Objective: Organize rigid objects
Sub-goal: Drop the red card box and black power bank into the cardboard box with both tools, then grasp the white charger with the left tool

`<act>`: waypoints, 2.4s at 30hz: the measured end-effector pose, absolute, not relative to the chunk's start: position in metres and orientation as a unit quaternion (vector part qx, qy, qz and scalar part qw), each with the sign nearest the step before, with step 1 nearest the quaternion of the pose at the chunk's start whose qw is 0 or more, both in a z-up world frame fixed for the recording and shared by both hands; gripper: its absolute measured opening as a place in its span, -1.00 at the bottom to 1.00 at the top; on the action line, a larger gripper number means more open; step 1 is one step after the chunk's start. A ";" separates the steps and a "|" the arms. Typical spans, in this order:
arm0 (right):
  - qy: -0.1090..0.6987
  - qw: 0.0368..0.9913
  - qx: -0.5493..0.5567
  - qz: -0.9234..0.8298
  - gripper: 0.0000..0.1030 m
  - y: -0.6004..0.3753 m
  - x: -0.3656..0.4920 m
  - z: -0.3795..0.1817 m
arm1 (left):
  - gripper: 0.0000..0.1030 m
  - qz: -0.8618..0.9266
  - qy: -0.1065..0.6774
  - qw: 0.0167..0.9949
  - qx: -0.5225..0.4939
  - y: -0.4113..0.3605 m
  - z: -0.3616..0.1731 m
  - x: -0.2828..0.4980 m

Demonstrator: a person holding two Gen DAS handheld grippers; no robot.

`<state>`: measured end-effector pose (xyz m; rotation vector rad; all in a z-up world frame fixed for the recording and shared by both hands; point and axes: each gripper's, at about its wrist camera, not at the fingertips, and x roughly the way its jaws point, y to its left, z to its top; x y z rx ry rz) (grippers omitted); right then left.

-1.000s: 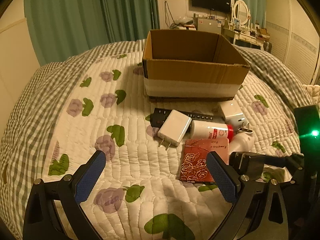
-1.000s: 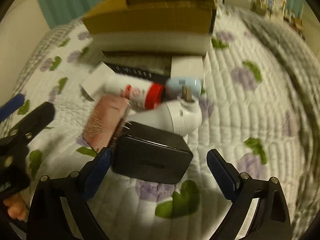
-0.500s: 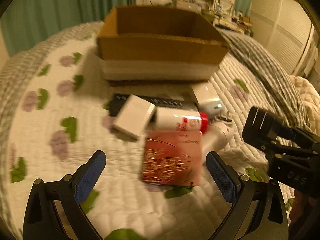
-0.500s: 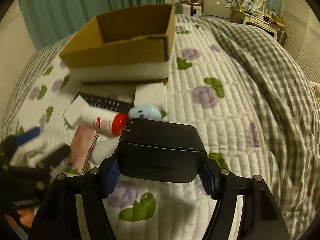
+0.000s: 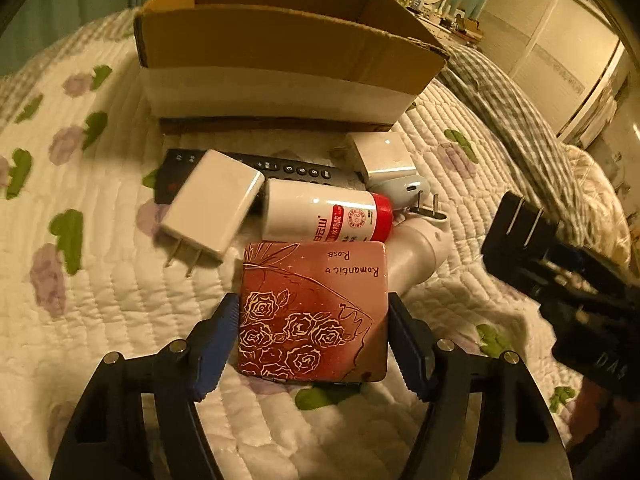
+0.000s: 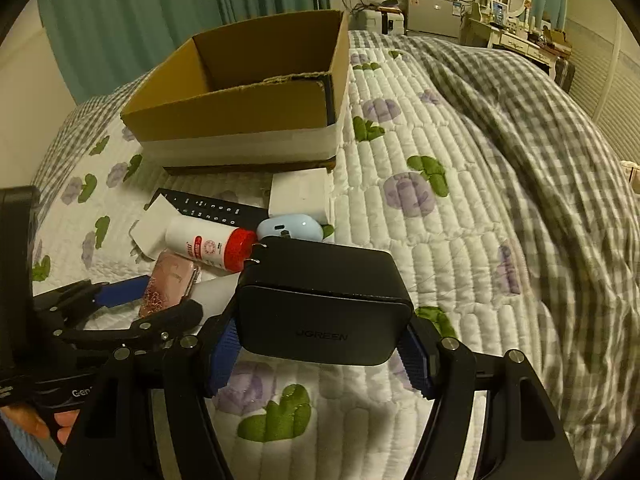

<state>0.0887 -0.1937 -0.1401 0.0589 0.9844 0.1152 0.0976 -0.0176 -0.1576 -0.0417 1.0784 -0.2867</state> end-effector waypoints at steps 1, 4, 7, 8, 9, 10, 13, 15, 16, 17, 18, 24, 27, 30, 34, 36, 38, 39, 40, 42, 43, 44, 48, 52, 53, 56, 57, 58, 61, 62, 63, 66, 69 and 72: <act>0.471 0.880 0.028 0.054 0.32 -0.194 0.087 -0.138 | 0.39 -0.129 0.506 0.853 -0.012 -0.018 -0.155 0.096; 0.463 0.885 0.019 0.053 0.32 -0.193 0.083 -0.130 | 0.39 -0.108 0.485 0.868 0.005 -0.017 -0.140 0.087; 0.447 0.893 0.001 0.057 0.32 -0.188 0.079 -0.112 | 0.39 -0.085 0.459 0.884 0.020 -0.018 -0.116 0.085; 0.442 0.895 -0.002 0.059 0.32 -0.188 0.079 -0.107 | 0.39 -0.078 0.449 0.890 0.024 -0.020 -0.109 0.086; 0.436 0.898 -0.003 0.063 0.32 -0.187 0.080 -0.098 | 0.39 -0.070 0.434 0.898 0.026 -0.020 -0.096 0.086; 0.428 0.901 -0.001 0.066 0.32 -0.187 0.081 -0.090 | 0.39 -0.065 0.425 0.903 0.025 -0.016 -0.086 0.085; 0.394 0.916 -0.004 0.075 0.32 -0.184 0.089 -0.059 | 0.39 -0.053 0.392 0.918 0.024 -0.010 -0.051 0.092; 0.367 0.926 0.001 0.085 0.32 -0.183 0.096 -0.034 | 0.39 -0.048 0.374 0.926 0.027 -0.009 -0.029 0.104; 0.353 0.931 0.004 0.092 0.32 -0.183 0.100 -0.021 | 0.39 -0.047 0.367 0.929 0.027 -0.007 -0.020 0.108; 0.343 0.934 0.005 0.096 0.32 -0.182 0.103 -0.012 | 0.39 -0.045 0.359 0.932 0.026 -0.005 -0.011 0.114; 0.330 0.939 0.001 0.099 0.32 -0.181 0.110 -0.001 | 0.39 -0.042 0.349 0.936 0.027 -0.005 0.001 0.123; 0.287 0.952 -0.014 0.108 0.32 -0.172 0.165 0.038 | 0.39 -0.020 0.337 0.940 0.045 -0.005 0.024 0.174; 0.298 0.947 -0.015 0.116 0.32 -0.171 0.201 0.035 | 0.39 -0.026 0.340 0.939 0.040 -0.007 0.018 0.202; 0.318 0.940 -0.006 0.119 0.32 -0.172 0.235 0.020 | 0.39 -0.020 0.360 0.932 0.050 -0.011 -0.001 0.228; 0.336 0.934 -0.016 0.125 0.32 -0.165 0.270 -0.005 | 0.39 -0.024 0.380 0.922 0.063 -0.020 -0.036 0.253; 0.344 0.930 -0.017 0.126 0.32 -0.164 0.286 -0.019 | 0.39 -0.029 0.388 0.919 0.064 -0.025 -0.051 0.262; 0.350 0.928 -0.019 0.125 0.32 -0.163 0.301 -0.031 | 0.39 -0.034 0.394 0.916 0.069 -0.029 -0.065 0.270; 0.352 0.928 -0.021 0.125 0.32 -0.163 0.301 -0.038 | 0.39 -0.035 0.396 0.915 0.072 -0.031 -0.071 0.272; 0.354 0.926 -0.022 0.127 0.32 -0.163 0.306 -0.043 | 0.40 -0.037 0.395 0.915 0.072 -0.032 -0.076 0.274; 0.357 0.925 -0.023 0.131 0.32 -0.160 0.310 -0.053 | 0.44 -0.032 0.390 0.918 0.064 -0.033 -0.082 0.277; 0.357 0.924 -0.024 0.131 0.32 -0.160 0.312 -0.057 | 0.44 -0.027 0.391 0.918 0.057 -0.033 -0.085 0.280; 0.358 0.924 -0.019 0.133 0.32 -0.159 0.315 -0.061 | 0.44 -0.026 0.395 0.917 0.052 -0.033 -0.088 0.283; 0.365 0.921 -0.002 0.136 0.32 -0.163 0.323 -0.072 | 0.54 -0.028 0.392 0.918 0.045 -0.033 -0.091 0.284; 0.360 0.924 0.007 0.131 0.37 -0.166 0.324 -0.069 | 0.61 -0.038 0.379 0.923 0.053 -0.033 -0.082 0.274; 0.352 0.927 0.014 0.130 0.50 -0.168 0.321 -0.063 | 0.62 -0.037 0.379 0.923 0.055 -0.032 -0.080 0.272; 0.336 0.934 0.020 0.119 0.68 -0.176 0.312 -0.042 | 0.62 -0.037 0.381 0.922 0.058 -0.028 -0.068 0.260; 0.332 0.936 0.018 0.114 0.68 -0.180 0.306 -0.034 | 0.62 -0.039 0.378 0.923 0.056 -0.025 -0.061 0.253; 0.330 0.938 0.016 0.110 0.69 -0.183 0.299 -0.027 | 0.62 -0.040 0.373 0.926 0.053 -0.023 -0.055 0.246; 0.318 0.943 0.015 0.097 0.84 -0.193 0.274 -0.006 | 0.63 -0.041 0.358 0.932 0.044 -0.013 -0.032 0.218; 0.315 0.944 0.015 0.094 0.85 -0.195 0.263 0.001 | 0.66 -0.039 0.355 0.933 0.042 -0.009 -0.024 0.212; 0.312 0.946 0.015 0.091 0.85 -0.197 0.252 0.009 | 0.68 -0.036 0.350 0.935 0.041 -0.006 -0.016 0.203; 0.308 0.948 0.006 0.085 0.90 -0.198 0.218 0.029 | 0.71 -0.026 0.334 0.941 0.038 0.001 0.010 0.171; 0.304 0.949 -0.020 0.080 0.93 -0.190 0.181 0.042 | 0.72 -0.017 0.324 0.945 0.037 0.009 0.024 0.145; 0.310 0.947 -0.039 0.080 0.96 -0.181 0.148 0.041 | 0.72 -0.010 0.321 0.946 0.035 0.018 0.030 0.122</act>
